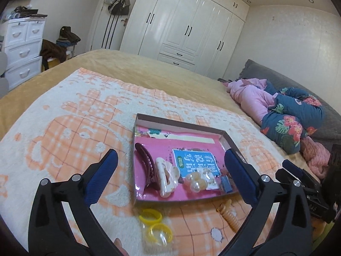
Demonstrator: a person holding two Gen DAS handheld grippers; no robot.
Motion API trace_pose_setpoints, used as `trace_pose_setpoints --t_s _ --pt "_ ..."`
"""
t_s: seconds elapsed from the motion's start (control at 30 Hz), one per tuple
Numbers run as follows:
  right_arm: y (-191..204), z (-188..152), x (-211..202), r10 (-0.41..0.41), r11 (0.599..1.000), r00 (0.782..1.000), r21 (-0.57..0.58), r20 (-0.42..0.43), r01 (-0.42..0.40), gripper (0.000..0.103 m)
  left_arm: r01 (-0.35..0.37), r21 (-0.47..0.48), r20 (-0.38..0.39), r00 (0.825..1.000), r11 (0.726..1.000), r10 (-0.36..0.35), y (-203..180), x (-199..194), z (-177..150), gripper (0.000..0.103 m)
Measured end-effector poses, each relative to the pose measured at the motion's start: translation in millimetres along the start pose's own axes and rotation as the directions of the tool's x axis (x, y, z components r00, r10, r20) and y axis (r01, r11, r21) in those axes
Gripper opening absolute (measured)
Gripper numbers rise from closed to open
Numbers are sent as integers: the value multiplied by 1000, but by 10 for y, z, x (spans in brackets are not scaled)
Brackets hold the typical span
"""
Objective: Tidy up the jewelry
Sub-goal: 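Withdraw both open grippers toward the yellow hair bands and spiral tie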
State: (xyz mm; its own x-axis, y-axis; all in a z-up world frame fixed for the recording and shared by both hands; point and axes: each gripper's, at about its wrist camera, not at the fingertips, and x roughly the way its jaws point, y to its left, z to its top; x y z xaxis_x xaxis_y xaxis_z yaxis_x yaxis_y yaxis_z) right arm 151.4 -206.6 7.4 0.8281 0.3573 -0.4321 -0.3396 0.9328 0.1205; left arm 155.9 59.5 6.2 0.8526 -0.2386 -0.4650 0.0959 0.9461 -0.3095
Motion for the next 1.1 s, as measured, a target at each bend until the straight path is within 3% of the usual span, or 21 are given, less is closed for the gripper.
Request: trace_pose_setpoints --t_s 0.57,1.1 --pt "224 -333 29 42 997 994 -67 -97 -49 91 -62 61 -104 992 996 68 37 -86 -411 92" --pt "338 -707 347 35 990 972 -122 -232 -64 91 -65 76 -262 962 995 83 143 165 -870 92"
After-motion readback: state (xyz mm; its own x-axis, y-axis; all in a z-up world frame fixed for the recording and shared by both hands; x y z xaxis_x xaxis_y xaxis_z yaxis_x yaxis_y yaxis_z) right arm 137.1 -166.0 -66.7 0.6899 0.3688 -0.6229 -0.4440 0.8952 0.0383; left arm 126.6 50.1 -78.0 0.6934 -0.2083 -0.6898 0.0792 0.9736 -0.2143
